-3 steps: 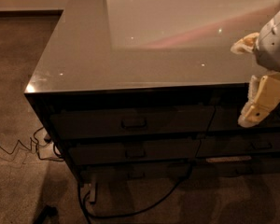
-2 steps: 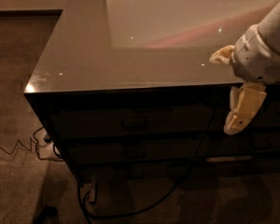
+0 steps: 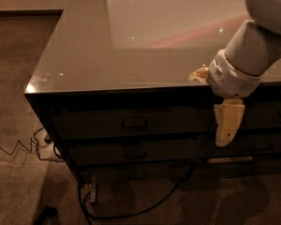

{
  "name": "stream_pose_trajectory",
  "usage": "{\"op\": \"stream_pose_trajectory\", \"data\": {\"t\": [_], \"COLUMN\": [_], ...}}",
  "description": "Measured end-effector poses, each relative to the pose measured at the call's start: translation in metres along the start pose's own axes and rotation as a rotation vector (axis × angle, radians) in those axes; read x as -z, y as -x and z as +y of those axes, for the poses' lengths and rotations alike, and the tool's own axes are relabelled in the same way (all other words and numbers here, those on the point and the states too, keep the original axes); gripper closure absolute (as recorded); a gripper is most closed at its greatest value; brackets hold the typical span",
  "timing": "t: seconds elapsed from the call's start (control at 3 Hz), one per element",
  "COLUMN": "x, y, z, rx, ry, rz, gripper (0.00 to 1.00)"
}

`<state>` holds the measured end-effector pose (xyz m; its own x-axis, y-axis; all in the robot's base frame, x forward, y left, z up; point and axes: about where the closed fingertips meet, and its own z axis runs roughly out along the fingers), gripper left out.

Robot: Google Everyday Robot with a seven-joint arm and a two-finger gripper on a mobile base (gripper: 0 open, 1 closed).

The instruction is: Open top drawer

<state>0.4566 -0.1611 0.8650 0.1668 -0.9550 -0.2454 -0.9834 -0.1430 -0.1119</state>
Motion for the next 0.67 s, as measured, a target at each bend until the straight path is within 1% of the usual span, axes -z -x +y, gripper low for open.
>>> {"op": "stream_pose_trajectory", "data": {"t": [0.33,0.67], "x": [-0.001,0.009], "y": [-0.001,0.014], "z": [0.0,0.001], "rx": [0.002,0.081], "ry": [0.001,-0.04], "rz": [0.003,0.02], "gripper": [0.0,0.0]}}
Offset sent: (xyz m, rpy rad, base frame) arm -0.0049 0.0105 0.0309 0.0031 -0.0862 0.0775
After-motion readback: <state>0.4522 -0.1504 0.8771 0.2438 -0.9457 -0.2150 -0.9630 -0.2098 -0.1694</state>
